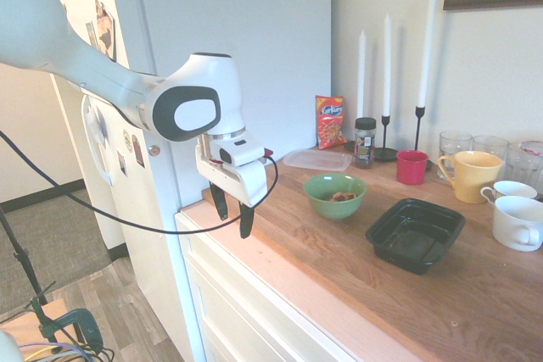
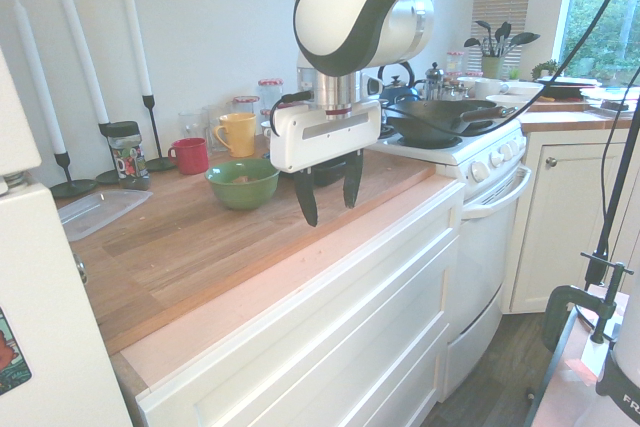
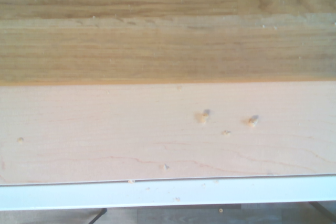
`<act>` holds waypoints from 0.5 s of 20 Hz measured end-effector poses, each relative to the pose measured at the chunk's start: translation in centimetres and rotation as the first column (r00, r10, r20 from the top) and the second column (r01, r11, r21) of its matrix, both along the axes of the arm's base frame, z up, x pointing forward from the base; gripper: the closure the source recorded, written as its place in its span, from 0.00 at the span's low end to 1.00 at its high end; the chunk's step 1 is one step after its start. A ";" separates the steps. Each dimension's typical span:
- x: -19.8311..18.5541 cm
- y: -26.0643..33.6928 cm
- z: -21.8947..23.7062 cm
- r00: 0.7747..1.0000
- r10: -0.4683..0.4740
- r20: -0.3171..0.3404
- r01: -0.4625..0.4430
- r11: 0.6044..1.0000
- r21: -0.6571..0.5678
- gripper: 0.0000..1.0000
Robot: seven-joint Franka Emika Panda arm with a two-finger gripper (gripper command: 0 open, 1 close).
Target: Pour the cereal into the box
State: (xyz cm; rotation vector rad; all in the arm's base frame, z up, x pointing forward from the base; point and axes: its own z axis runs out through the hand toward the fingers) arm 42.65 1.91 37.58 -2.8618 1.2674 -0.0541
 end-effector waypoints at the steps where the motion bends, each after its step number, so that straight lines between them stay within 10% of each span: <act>1: 0.0 -0.1 0.0 1.000 -0.001 -0.001 0.001 1.000 0.001 0.00; 10: 2.9 1.5 3.0 0.995 0.058 0.085 -0.055 0.997 -0.046 0.00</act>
